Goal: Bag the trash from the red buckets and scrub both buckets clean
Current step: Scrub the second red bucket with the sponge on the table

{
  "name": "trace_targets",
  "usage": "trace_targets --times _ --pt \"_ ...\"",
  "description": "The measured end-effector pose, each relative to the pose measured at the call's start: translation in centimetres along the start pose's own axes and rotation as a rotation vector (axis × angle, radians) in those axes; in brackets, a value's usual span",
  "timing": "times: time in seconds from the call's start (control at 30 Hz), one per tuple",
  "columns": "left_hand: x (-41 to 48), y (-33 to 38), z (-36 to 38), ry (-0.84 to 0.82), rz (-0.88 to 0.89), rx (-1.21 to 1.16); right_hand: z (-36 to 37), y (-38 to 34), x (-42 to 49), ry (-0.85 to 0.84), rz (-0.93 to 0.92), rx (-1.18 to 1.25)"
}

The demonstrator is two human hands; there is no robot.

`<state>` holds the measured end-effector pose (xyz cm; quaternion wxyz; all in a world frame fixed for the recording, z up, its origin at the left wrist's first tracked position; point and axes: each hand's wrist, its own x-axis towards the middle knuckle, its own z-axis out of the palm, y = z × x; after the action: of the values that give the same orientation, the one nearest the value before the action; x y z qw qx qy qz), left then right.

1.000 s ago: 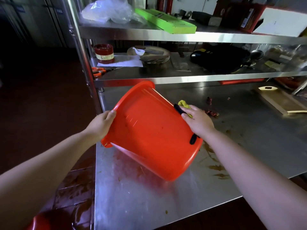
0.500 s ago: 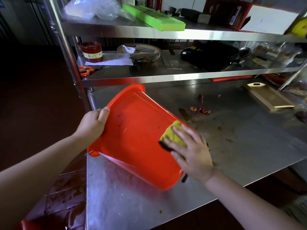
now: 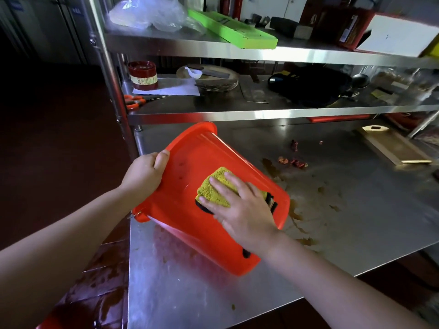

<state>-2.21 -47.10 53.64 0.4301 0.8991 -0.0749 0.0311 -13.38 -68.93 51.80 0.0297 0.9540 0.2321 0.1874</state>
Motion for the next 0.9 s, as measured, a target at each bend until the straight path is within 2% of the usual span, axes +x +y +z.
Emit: trace_targets --times 0.07,0.2,0.27,0.37,0.43,0.5,0.57,0.7,0.8,0.9 --pt "-0.2 -0.2 0.0 -0.006 -0.011 -0.030 -0.1 1.8 1.4 -0.021 0.101 0.032" --pt "-0.3 -0.3 0.1 -0.014 -0.009 -0.050 0.1 7.1 4.9 -0.135 0.543 0.363" --pt "-0.5 -0.7 0.0 -0.007 -0.006 -0.039 0.4 8.0 5.4 -0.142 0.632 0.451" --pt "-0.8 -1.2 -0.3 -0.011 -0.001 -0.016 0.0 5.1 5.0 -0.056 0.519 0.333" --pt "-0.6 -1.4 -0.5 -0.027 0.004 -0.006 -0.5 1.4 4.5 0.030 0.289 0.184" --pt "-0.5 -1.5 -0.7 -0.030 0.013 -0.014 -0.2 -1.4 4.4 0.045 0.004 0.052" --pt "-0.5 -1.8 -0.7 -0.030 0.013 -0.031 0.3 -2.0 5.1 0.009 -0.114 0.012" --pt "-1.1 -0.8 0.3 -0.029 -0.021 -0.090 0.5 1.0 8.4 0.044 0.198 0.167" --pt "-0.4 0.7 1.2 -0.026 -0.042 -0.125 0.8 3.9 11.0 -0.051 0.405 0.252" --pt "0.2 0.8 1.4 -0.060 -0.041 -0.148 0.6 5.1 13.0 -0.112 0.517 0.338"
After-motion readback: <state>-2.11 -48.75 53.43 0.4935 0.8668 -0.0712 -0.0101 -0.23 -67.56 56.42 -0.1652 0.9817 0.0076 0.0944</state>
